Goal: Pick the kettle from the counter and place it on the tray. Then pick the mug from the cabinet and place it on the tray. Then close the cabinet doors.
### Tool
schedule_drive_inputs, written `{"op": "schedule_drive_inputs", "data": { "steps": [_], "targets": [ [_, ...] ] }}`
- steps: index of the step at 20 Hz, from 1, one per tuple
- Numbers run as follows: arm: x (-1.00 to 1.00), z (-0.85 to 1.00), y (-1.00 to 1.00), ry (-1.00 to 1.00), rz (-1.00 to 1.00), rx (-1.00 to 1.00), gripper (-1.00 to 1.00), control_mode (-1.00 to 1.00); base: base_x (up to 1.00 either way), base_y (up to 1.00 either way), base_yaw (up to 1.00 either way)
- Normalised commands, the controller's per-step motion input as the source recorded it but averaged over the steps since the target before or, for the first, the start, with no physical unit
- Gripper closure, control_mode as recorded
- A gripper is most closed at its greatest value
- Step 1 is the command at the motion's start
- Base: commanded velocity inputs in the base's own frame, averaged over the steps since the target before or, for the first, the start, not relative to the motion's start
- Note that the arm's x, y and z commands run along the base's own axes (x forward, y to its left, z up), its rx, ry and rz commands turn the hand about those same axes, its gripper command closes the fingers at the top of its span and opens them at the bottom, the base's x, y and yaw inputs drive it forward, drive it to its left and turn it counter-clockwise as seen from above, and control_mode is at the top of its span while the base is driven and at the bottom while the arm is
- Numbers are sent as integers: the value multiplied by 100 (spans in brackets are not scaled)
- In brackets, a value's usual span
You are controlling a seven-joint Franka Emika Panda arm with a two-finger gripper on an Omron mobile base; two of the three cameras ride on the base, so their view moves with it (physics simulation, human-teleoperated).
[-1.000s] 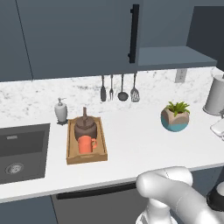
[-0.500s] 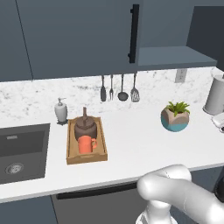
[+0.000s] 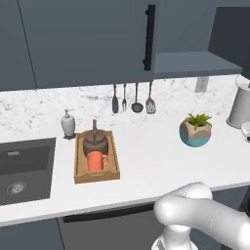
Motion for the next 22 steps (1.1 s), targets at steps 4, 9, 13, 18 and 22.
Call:
{"op": "schedule_drive_inputs", "data": {
  "steps": [4, 9, 13, 18, 22],
  "targets": [
    [-14, 45, -24, -14, -12, 0, 100, -100, 0, 0, 0],
    [-25, 37, -32, 0, -15, 0, 100, -100, 0, 0, 0],
    [-34, 24, -32, 0, -18, 0, 100, -100, 0, 0, 0],
    [-34, 12, -5, 0, -17, 0, 100, -100, 0, 0, 0],
    [-5, 7, 0, -11, -3, 0, 100, -100, 0, 0, 0]
  ]
}}
